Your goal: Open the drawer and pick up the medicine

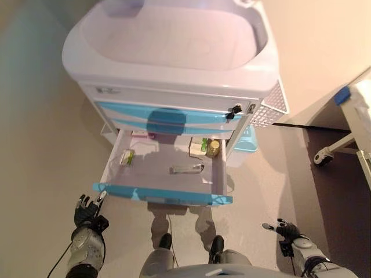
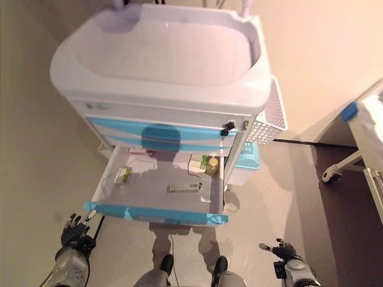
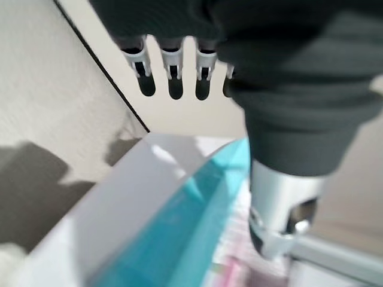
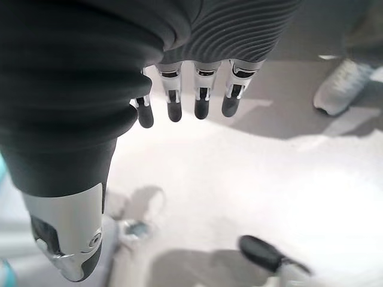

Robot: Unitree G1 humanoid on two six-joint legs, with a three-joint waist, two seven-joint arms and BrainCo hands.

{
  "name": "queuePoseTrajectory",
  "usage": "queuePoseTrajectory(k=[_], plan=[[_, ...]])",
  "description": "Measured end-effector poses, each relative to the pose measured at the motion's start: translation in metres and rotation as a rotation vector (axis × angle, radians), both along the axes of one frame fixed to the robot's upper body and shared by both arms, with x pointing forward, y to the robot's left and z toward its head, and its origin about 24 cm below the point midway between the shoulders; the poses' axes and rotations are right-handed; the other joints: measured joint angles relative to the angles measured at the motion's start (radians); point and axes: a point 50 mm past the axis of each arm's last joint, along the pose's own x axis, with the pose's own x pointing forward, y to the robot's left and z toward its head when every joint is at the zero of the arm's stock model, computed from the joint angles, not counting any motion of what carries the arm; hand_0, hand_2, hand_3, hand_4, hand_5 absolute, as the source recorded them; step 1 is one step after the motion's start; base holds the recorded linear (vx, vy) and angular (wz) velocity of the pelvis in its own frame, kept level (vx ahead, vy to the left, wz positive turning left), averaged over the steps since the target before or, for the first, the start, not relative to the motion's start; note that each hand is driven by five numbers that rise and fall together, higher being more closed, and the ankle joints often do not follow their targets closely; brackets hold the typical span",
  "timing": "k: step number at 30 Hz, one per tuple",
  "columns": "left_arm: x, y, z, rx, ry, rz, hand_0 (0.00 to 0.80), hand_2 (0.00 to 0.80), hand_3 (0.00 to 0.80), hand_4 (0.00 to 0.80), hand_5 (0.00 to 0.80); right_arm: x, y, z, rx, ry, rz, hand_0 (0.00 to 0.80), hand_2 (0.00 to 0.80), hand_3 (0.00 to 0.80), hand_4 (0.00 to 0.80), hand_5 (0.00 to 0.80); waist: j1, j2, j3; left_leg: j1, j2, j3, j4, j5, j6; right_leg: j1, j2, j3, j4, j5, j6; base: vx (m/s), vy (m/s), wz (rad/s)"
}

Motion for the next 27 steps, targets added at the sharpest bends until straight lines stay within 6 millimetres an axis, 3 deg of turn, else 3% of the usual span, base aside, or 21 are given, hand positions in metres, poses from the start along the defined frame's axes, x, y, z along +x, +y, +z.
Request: queuePoseTrajectory(k=[5,13,14,21,27], plan=[[-0.028,-0.004,-0.020,0.016,0.204,-0.069,0.000,0.000,0.000,0.000,0.000,0.008,-0.006,0.010,-0.008,-0.089,-0.033,0.000,0.000,0.000,0.000,0.000,-0.029,0.000,-0.034,0.085,-0.008,0.047,-0.059,0.006,0.014,0.091,0.000,0.029,-0.121,0.060,0.014,0.113,0.065,-0.35],[-0.065,-0.021,-0.042,-0.036,0.435,-0.238,0.000,0.000,0.000,0.000,0.000,0.053,0.005,0.044,0.008,-0.339,0.044,0.000,0.000,0.000,0.000,0.000,-0.050,-0.009,-0.066,0.152,-0.010,0.110,-0.120,0.015,0.021,0.106,0.007,0.090,-0.128,0.075,0.017,0.047,0.056,-0.22],[-0.069,-0.022,-0.044,-0.042,0.461,-0.259,0.000,0.000,0.000,0.000,0.000,0.062,0.010,0.056,0.012,-0.408,0.077,0.000,0.000,0.000,0.000,0.000,-0.052,-0.008,-0.066,0.163,-0.009,0.118,-0.131,0.019,0.023,0.106,0.007,0.099,-0.128,0.076,0.019,0.016,0.034,-0.16],[-0.075,-0.026,-0.046,0.010,0.544,-0.387,0.000,0.000,0.000,0.000,0.000,0.097,0.033,0.104,0.037,-0.661,0.208,0.000,0.000,0.000,0.000,0.000,-0.049,-0.009,-0.062,0.178,-0.014,0.139,-0.148,0.025,0.029,0.104,0.002,0.118,-0.128,0.081,0.025,0.003,0.029,-0.09],[-0.081,-0.026,-0.047,0.021,0.574,-0.415,0.000,0.000,0.000,0.000,0.000,0.111,0.056,0.136,0.069,-0.811,0.340,0.000,0.000,0.000,0.000,0.000,-0.045,-0.033,-0.042,0.178,-0.009,0.139,-0.149,0.029,0.028,0.103,0.003,0.118,-0.129,0.081,0.025,0.000,0.000,0.00]])
